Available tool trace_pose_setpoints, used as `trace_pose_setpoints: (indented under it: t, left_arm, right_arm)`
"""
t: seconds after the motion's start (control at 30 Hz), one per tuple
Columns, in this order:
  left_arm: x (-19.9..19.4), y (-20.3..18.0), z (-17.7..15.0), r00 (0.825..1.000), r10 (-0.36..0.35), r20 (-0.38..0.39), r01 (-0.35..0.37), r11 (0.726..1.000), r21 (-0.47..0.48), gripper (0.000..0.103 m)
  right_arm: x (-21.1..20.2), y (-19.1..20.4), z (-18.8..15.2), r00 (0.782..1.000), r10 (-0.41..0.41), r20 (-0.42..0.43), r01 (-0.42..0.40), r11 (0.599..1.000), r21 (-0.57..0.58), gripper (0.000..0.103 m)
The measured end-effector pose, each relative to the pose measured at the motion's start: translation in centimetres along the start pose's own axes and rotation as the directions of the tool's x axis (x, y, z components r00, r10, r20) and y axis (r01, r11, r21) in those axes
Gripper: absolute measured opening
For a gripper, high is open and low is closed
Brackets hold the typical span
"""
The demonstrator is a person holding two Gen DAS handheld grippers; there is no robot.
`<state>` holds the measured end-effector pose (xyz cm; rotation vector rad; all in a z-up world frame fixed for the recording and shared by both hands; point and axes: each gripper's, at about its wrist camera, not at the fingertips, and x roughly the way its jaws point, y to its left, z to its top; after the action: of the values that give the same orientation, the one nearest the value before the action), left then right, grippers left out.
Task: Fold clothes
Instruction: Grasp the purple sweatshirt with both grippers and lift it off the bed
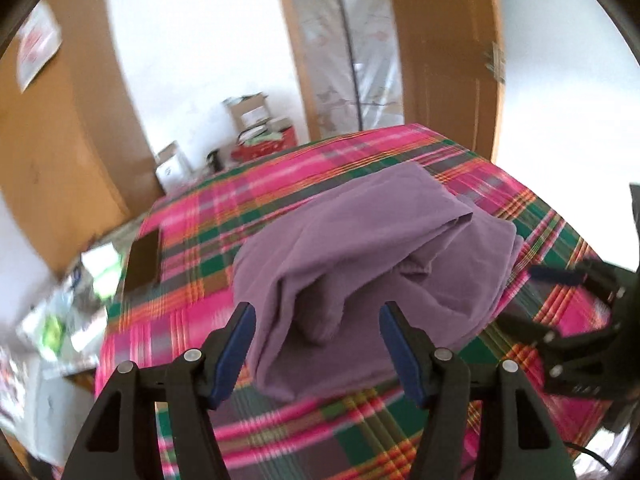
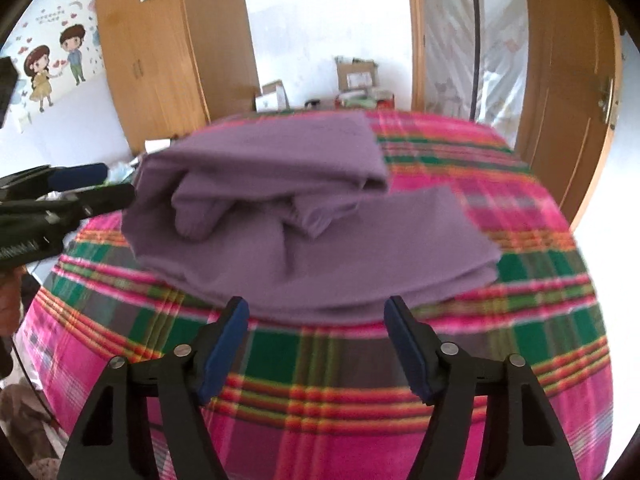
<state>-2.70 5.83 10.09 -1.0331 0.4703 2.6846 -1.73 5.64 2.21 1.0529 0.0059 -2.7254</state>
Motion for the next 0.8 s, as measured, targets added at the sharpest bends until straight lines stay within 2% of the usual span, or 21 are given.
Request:
trace_pose_setpoints:
  t: [0.17,0.27,0.4,0.5,0.6,0.67,0.73,0.8]
  left_arm:
    - [1.6,-2.6,3.0,1.000,-0.022,0.005,0.021,0.991,0.131,0.065]
    - [3.3,-3.8,4.4,1.000,-0.010,-0.006,0.011,0.984,0.176,0.065]
    - [5.4,-5.6,5.3,0.999,-0.036,-0.037,0.044,0.969,0.242,0.065]
    - [6.3,-6.4,5.2,0.997,-0.049,-0.065,0.065,0.959,0.277,0.064]
    - [6.4,-7.0,5.3,0.995,-0.084,-0.058,0.098,0.944,0.316,0.064]
    - [7.0,-7.2,5.5,0.996,-0.061,-0.057,0.077,0.938,0.338,0.064]
    - [8.0,-6.8,6.0,0.997,-0.042,-0.070,0.063,0.944,0.324,0.060]
    - [8.6,-6.0,6.5,0.996,-0.047,-0.077,0.068,0.953,0.296,0.050]
  right_arm:
    - [-0.4,-2.4,2.5,0.999,-0.022,0.033,0.020,0.999,0.033,0.067]
    - [0.0,-4.4,3.5,1.000,0.000,0.026,-0.002,0.996,0.092,0.060]
    - [0.6,-5.8,4.4,1.000,0.011,0.025,-0.014,0.994,0.107,0.059]
    - [1.8,-5.8,4.6,1.000,0.023,-0.007,-0.022,0.996,0.089,0.059]
    - [3.3,-6.1,4.9,0.998,0.042,-0.050,-0.038,0.997,0.073,0.059]
    - [4.4,-6.3,5.1,0.997,0.042,-0.067,-0.037,0.997,0.069,0.059]
    - [5.3,-6.5,5.6,0.995,0.068,-0.071,-0.062,0.994,0.086,0.059]
    - [5.9,-6.7,6.1,0.991,0.121,-0.058,-0.114,0.988,0.108,0.059]
